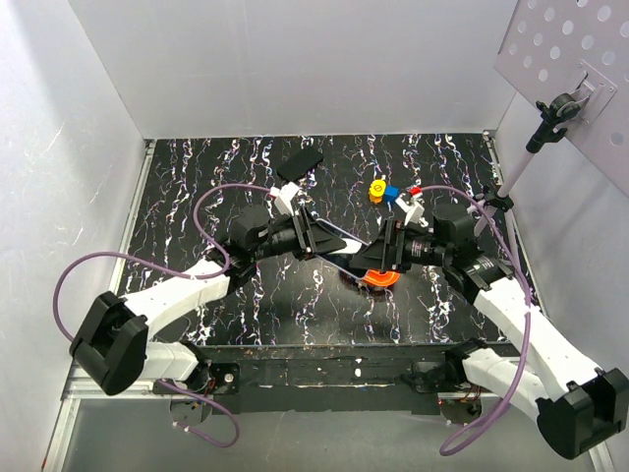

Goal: Take the phone out of the phone case
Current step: Adjust the phone.

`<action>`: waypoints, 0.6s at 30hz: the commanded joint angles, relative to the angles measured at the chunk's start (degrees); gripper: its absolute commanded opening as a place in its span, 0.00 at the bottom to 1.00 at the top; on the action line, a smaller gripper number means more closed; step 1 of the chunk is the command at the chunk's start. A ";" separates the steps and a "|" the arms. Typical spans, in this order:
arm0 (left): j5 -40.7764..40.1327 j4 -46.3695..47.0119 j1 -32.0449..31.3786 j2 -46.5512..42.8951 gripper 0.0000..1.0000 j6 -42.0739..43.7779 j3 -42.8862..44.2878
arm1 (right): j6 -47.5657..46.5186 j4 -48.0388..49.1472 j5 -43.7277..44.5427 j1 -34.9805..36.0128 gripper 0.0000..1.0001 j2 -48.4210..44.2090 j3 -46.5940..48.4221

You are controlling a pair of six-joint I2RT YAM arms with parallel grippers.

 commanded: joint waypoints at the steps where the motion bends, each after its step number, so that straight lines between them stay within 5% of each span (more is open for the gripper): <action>1: 6.48 -6.56 1.53 -3.68 0.00 6.17 -0.24 | -7.62 -2.61 -7.36 -0.26 0.87 2.85 0.64; 9: 18.69 13.23 3.56 3.08 0.00 -5.98 0.19 | -1.10 15.34 -18.86 -0.35 0.91 6.28 -2.62; 14: 25.21 18.07 3.74 4.67 0.00 -7.56 1.33 | -0.76 18.06 -25.73 -0.27 0.79 10.67 -1.47; 15: 26.26 18.60 3.74 4.58 0.00 -7.82 1.51 | 0.03 19.02 -25.65 -0.27 0.73 11.11 -1.47; 17: 26.45 17.73 3.91 3.97 0.00 -7.39 1.60 | 3.01 22.27 -24.51 -0.27 0.44 11.38 -2.43; 18: 26.10 16.51 4.00 3.44 0.00 -6.78 1.86 | 5.20 24.72 -23.55 -0.27 0.18 11.21 -3.31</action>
